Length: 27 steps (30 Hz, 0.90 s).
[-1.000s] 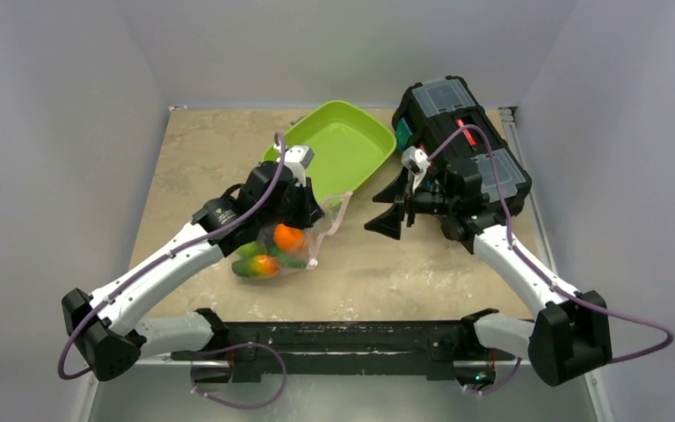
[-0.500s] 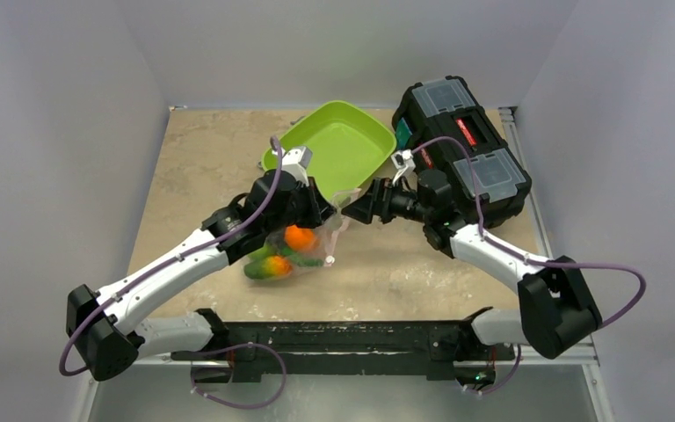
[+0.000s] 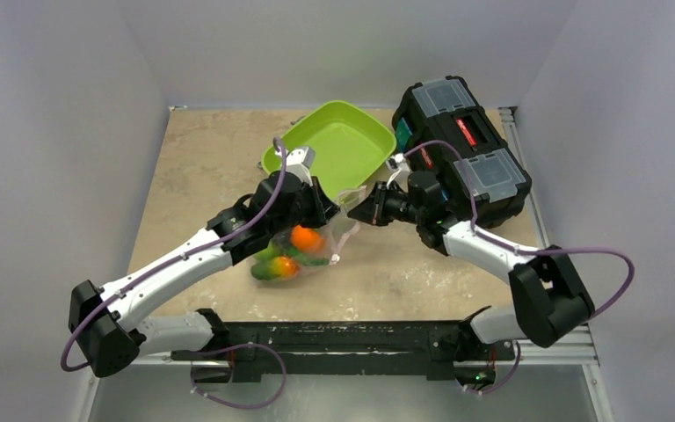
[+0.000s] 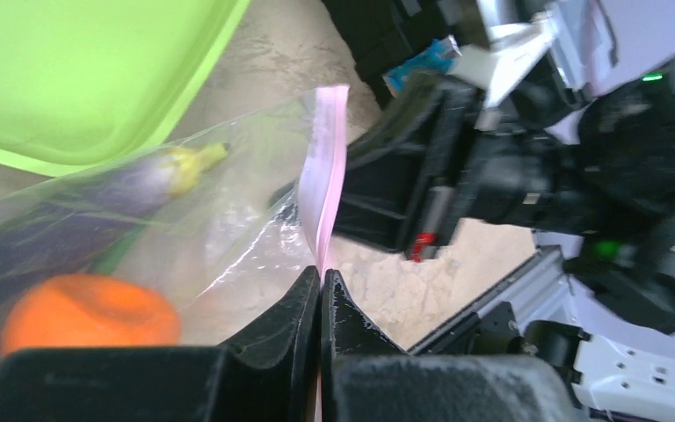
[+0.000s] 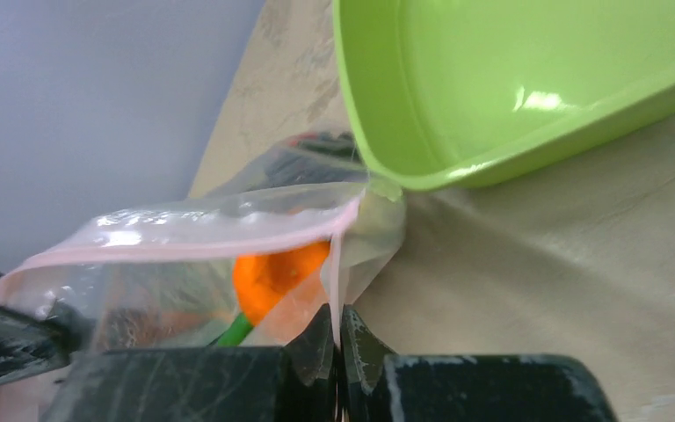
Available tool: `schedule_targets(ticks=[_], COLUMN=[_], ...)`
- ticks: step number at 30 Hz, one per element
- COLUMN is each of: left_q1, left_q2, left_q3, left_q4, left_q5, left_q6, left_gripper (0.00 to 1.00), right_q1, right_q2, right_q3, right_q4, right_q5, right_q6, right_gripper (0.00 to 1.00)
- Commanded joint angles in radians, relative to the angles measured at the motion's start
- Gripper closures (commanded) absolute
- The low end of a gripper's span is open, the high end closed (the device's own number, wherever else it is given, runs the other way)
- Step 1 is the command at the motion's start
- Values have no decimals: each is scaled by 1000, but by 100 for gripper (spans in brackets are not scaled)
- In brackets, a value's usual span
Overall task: Open the zip-top bag and remove the fake food
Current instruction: Open the zipper of the food storage bag at the center of the board.
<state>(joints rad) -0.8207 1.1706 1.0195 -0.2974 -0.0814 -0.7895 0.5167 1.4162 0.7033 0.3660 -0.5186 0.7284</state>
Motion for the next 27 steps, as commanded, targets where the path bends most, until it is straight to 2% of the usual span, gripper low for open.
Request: schedule_targets(ticks=[1,7,9,10,14,17,19,22,25,27], left_q1=[-3,-4,-4,-5,-4,-5,-4,-4,-5,-5], left_q2=[-17,15,33,40,69,86,96,104,112,116], left_q3=[-3,-13,-13,-18,-8,-12,-22,-48,-67,-81], left_q4=[-24,-8,13,33,85,140,173,221,256,280], left_q5=[-115,-74,-28,-3,53,76,101,122,151,172], left_q6=[85,160,167,167,165,158,149,138,133,127], left_gripper=[100,100,100,100,100,100,100,100,100,100], right_q1=[-37,-39,-40,-40,-45,-89,-132,-159,-160,-158], right_q2=[-136,-135,-99,-78,-78,-174,-244,-303,-279,-246], right_q3=[128,144,161,182,243,234,225,222,232,226], right_q4=[-208,-378,-425,-458,-562,-589,-601,-651,-749,-728], right_q5=[180,439,481,454,296,179,84,-116,-356,-473], right_q6=[-324,-704,-750,-791,-918,-1013,-1058,-1146,-1275,-1262], right_gripper=[100,99,92,85,45,24,17,13,13,13])
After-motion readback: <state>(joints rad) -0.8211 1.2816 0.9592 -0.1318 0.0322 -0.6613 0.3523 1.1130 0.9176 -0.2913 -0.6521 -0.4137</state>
